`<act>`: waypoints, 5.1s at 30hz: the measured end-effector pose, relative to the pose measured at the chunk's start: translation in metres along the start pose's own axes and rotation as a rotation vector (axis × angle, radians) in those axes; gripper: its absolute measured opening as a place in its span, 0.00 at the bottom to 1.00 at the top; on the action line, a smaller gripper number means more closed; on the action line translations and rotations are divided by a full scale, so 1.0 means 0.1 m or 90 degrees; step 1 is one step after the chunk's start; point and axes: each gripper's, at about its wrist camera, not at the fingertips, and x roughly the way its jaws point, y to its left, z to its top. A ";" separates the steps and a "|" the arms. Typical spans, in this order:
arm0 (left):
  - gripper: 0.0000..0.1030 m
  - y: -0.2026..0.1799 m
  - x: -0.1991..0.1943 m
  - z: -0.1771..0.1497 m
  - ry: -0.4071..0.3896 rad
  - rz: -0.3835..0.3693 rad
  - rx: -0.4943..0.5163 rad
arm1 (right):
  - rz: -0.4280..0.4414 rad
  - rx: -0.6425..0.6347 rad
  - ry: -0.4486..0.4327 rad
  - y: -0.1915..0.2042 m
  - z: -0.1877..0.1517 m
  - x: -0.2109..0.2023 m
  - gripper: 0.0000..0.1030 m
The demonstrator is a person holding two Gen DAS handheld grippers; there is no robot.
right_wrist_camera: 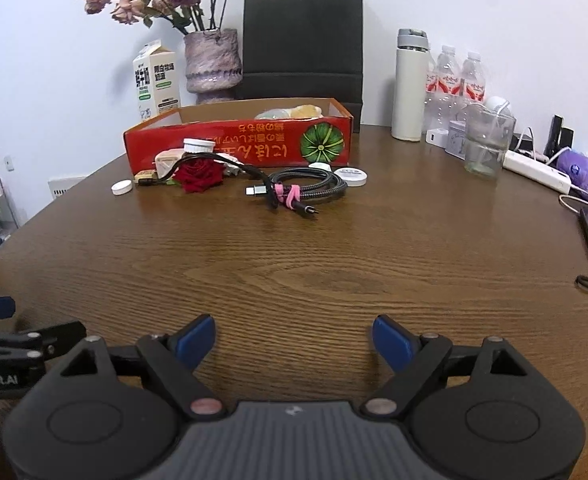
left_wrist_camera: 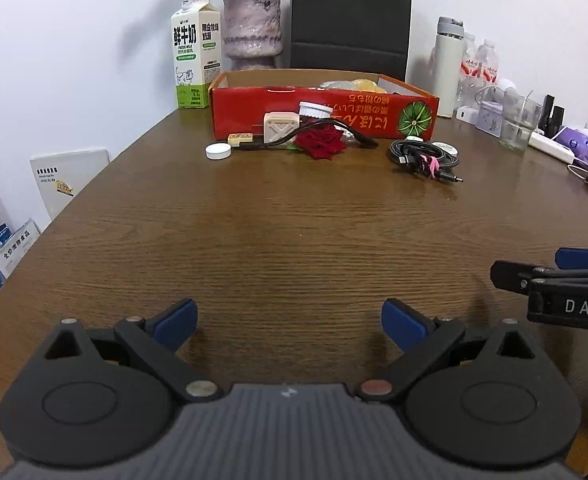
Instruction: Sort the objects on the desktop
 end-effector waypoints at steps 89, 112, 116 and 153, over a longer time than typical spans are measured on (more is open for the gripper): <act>0.19 0.20 0.37 0.30 -0.037 -0.112 0.152 | 0.011 -0.042 -0.019 -0.28 0.94 1.38 0.23; 0.06 0.38 -0.23 2.03 -0.303 -0.133 -0.017 | 0.073 -0.088 -0.269 -0.15 1.97 0.19 0.17; 0.06 0.34 0.03 2.55 -0.295 -0.147 -0.043 | 0.070 -0.093 -0.277 -0.17 2.44 0.30 0.17; 1.00 0.48 1.21 2.37 -0.101 0.091 -0.013 | 0.003 -0.050 -0.043 -0.24 2.51 1.62 0.91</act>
